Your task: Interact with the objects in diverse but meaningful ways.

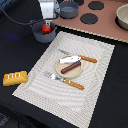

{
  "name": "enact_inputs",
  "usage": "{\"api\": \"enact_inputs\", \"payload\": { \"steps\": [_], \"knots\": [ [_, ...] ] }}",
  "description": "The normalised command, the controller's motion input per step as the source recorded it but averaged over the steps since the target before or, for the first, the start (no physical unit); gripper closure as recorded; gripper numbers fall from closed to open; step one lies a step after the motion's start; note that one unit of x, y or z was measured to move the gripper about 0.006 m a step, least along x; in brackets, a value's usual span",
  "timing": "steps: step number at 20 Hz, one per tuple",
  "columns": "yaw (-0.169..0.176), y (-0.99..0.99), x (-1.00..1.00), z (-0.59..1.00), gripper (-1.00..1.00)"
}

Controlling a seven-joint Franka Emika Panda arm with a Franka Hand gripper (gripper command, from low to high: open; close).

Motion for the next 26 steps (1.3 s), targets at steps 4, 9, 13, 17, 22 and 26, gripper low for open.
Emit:
{"api": "enact_inputs", "payload": {
  "steps": [4,9,13,17,22,26],
  "knots": [
    [-0.073,-0.17,0.91,0.98,-1.00],
    [-0.058,-0.26,0.97,0.56,-1.00],
    [-0.047,-0.22,1.00,0.32,-1.00],
    [-0.049,-0.26,1.00,0.20,-1.00],
    [-0.023,-0.32,0.79,-0.02,-1.00],
    [-0.010,-0.28,0.58,-0.08,-1.00]
  ]
}}
